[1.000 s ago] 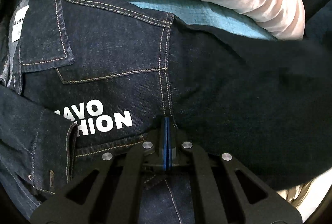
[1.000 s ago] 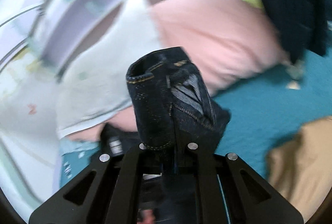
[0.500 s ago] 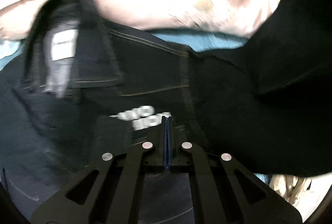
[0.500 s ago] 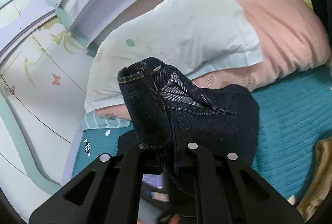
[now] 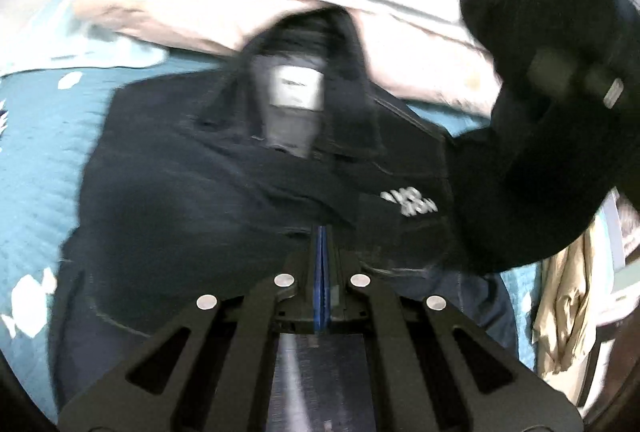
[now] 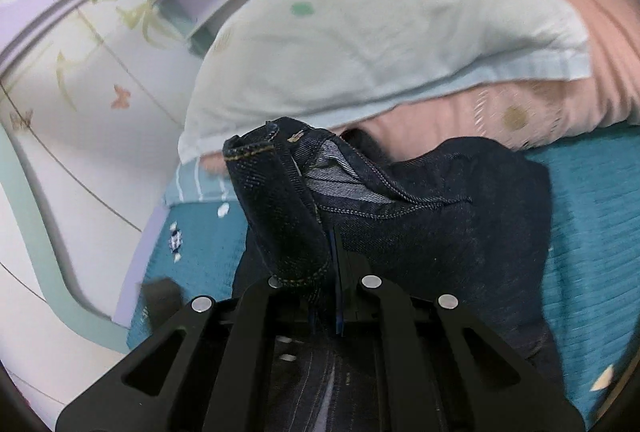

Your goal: Fold large clothes

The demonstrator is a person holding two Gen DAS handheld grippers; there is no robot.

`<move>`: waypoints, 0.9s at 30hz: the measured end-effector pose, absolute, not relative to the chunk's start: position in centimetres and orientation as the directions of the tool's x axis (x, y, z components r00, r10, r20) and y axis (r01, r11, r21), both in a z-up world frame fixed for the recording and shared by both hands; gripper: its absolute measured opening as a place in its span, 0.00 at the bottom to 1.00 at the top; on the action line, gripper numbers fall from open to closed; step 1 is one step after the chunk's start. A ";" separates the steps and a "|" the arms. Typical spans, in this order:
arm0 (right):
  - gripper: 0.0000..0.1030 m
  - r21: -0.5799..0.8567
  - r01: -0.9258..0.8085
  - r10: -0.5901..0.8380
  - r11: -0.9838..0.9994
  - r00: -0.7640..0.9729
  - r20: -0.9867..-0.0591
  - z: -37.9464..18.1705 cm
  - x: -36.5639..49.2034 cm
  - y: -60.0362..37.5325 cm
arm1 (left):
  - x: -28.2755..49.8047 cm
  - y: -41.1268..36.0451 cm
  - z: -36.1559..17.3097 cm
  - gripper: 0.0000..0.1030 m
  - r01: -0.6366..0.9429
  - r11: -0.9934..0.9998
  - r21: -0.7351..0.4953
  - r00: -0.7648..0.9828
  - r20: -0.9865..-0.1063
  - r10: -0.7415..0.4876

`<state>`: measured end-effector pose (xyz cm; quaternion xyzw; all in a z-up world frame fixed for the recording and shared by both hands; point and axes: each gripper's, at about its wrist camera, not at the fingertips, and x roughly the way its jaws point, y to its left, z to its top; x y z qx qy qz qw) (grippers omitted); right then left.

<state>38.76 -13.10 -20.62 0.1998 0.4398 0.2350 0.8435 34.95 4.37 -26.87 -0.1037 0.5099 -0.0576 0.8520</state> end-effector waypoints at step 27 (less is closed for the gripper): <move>0.76 0.534 -0.275 0.597 0.800 0.270 -0.755 -33.0 38.0 -0.9 | 33.9 15.6 -26.7 0.01 -0.150 0.967 -0.204 0.502 -0.859 -0.103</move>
